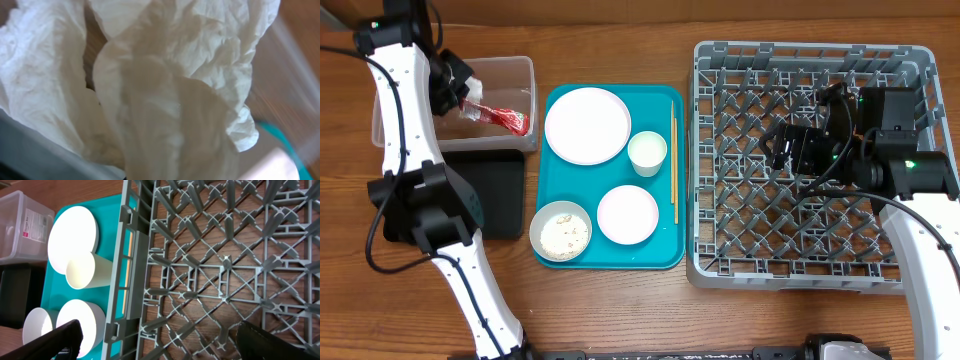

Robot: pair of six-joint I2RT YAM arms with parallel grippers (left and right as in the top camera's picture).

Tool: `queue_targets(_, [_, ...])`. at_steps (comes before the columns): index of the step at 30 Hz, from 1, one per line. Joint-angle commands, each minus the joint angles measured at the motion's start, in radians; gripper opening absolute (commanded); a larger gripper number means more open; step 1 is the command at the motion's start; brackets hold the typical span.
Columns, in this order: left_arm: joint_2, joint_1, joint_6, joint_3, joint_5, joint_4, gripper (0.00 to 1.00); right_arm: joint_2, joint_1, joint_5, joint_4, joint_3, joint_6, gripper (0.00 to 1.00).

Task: Sort waste into correct bins and load items into the dishwasher
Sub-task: 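Drop the wrapper and tissue into the clear plastic bin, then grasp the white paper cup on the teal tray with the left gripper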

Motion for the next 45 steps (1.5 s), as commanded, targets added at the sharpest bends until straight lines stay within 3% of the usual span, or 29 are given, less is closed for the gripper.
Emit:
queue_targets(1, [0.076,0.021,-0.169,-0.009,0.027,0.018,0.04,-0.003,0.006,-0.012,0.002,0.023,0.004,1.0])
queue_targets(6, [0.109,0.033,-0.214,-0.009,0.053,0.048,0.04,-0.003,0.006,-0.015,-0.003,0.023,0.004,1.0])
queue_targets(7, [0.109,0.033,-0.214,-0.009,0.053,0.055,0.09,-0.003,0.006,-0.015,-0.005,0.023,0.004,1.0])
queue_targets(8, [0.109,0.033,-0.214,-0.009,0.053,0.06,0.24,-0.003,0.006,-0.015,-0.005,0.023,0.004,1.0])
queue_targets(10, [0.109,0.033,-0.191,-0.009,0.06,0.068,0.66,-0.003,0.006,-0.015,-0.004,0.023,0.004,1.0])
queue_targets(11, [0.109,0.033,-0.161,-0.008,0.078,0.075,0.8,-0.003,0.006,-0.015,-0.003,0.023,0.004,1.0])
queue_targets(13, [0.103,0.034,-0.109,-0.003,0.125,0.084,1.0,-0.003,0.006,-0.015,-0.002,0.023,0.004,1.0])
queue_targets(20, [0.035,0.041,0.024,0.15,0.135,0.012,1.0,-0.003,0.006,-0.015,-0.005,0.023,0.004,1.0])
queue_targets(27, [-0.107,-0.075,0.513,0.237,0.29,-0.109,0.92,-0.003,0.006,-0.015,-0.004,0.023,0.004,1.0])
queue_targets(32, [-0.09,-0.256,0.696,0.223,0.29,-0.196,0.91,-0.003,0.006,-0.015,-0.004,0.023,0.004,1.0])
queue_targets(38, [-0.053,-0.471,0.824,0.162,0.284,-0.189,0.89,-0.003,0.006,-0.015,-0.005,0.023,0.004,1.0])
queue_targets(45, [0.023,-0.6,0.814,0.109,0.167,-0.201,0.82,-0.003,0.006,-0.014,-0.011,0.023,0.003,1.0])
